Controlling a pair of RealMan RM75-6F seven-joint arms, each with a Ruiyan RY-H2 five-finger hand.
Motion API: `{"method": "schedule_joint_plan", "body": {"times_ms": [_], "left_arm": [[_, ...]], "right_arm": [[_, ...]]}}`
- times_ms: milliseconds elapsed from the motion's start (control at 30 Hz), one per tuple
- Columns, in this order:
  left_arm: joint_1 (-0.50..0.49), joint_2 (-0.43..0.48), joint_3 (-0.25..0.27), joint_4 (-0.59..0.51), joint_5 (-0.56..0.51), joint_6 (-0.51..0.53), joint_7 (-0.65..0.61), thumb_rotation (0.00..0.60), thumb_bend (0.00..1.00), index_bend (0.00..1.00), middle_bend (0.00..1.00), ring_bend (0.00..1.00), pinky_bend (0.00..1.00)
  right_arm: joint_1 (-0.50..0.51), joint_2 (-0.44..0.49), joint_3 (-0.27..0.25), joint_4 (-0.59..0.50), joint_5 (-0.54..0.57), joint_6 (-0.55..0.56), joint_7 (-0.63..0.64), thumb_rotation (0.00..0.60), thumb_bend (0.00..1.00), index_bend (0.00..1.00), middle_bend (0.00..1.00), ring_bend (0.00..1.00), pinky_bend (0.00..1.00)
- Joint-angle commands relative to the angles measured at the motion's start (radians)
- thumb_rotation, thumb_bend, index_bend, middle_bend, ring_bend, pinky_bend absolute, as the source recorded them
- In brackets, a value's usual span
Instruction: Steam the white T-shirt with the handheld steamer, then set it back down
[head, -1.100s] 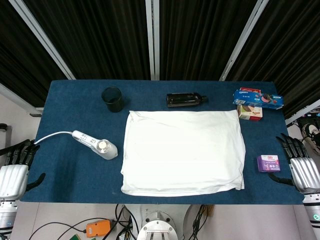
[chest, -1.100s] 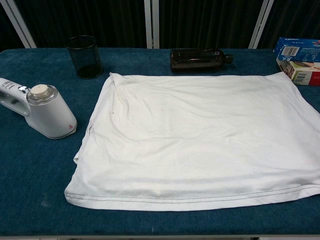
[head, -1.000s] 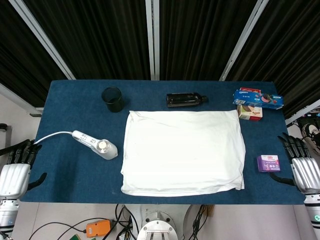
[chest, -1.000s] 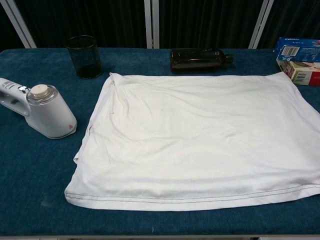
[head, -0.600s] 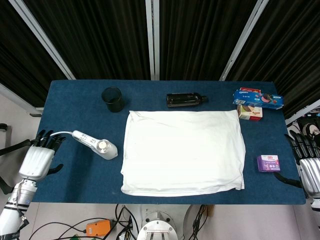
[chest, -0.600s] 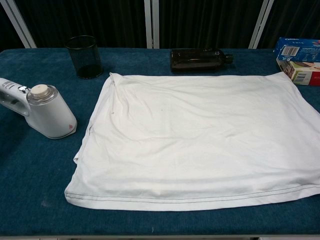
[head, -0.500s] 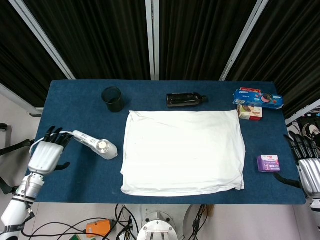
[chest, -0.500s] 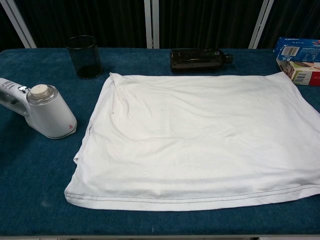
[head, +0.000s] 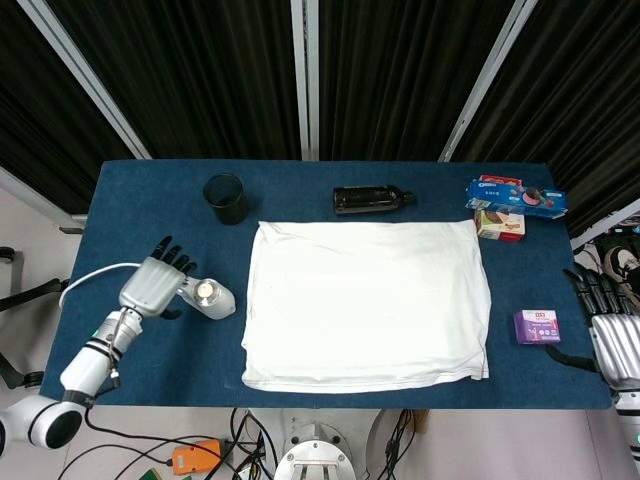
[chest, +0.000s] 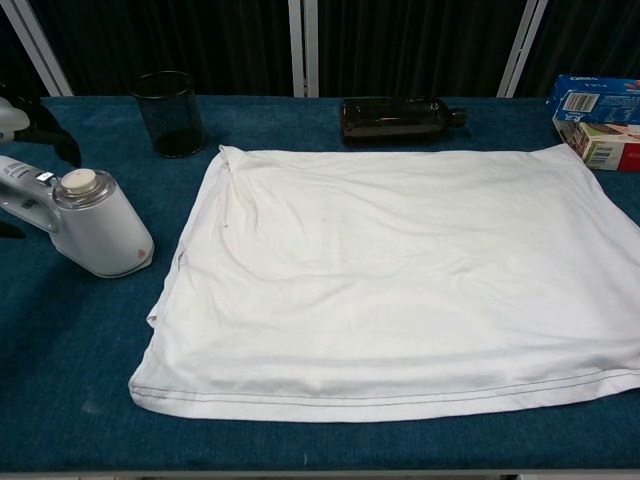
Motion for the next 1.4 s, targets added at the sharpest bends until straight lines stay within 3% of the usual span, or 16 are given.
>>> {"method": "schedule_joint_plan", "body": {"times_ms": [33, 533, 700, 1167, 1400], "left_arm": [[-0.026, -0.02, 0.005, 0.018, -0.034, -0.012, 0.053, 0.476, 0.04, 0.3, 0.29, 0.17, 0.0], [-0.097, -0.068, 0.034, 0.06, -0.171, -0.026, 0.187, 0.394, 0.04, 0.42, 0.43, 0.29, 0.0], [-0.11, -0.075, 0.048, 0.063, -0.19, -0.027, 0.19, 0.397, 0.04, 0.44, 0.48, 0.37, 0.0], [-0.147, -0.097, 0.084, 0.09, -0.235, -0.043, 0.197, 0.395, 0.04, 0.48, 0.49, 0.38, 0.0], [-0.164, -0.099, 0.092, 0.092, -0.264, -0.062, 0.175, 0.395, 0.04, 0.54, 0.6, 0.49, 0.0]], "right_arm": [[0.0, 0.004, 0.003, -0.003, 0.0, 0.004, -0.002, 0.6, 0.18, 0.0, 0.0, 0.0, 0.03], [0.007, -0.01, 0.0, 0.015, 0.013, -0.024, 0.008, 0.6, 0.18, 0.0, 0.0, 0.0, 0.03], [0.007, -0.014, 0.0, 0.022, 0.015, -0.026, 0.014, 0.6, 0.18, 0.0, 0.0, 0.0, 0.03], [0.006, -0.023, -0.003, 0.037, 0.021, -0.032, 0.025, 0.6, 0.18, 0.0, 0.0, 0.0, 0.03], [0.004, -0.028, -0.004, 0.046, 0.025, -0.034, 0.033, 0.6, 0.18, 0.0, 0.0, 0.0, 0.03]]}}
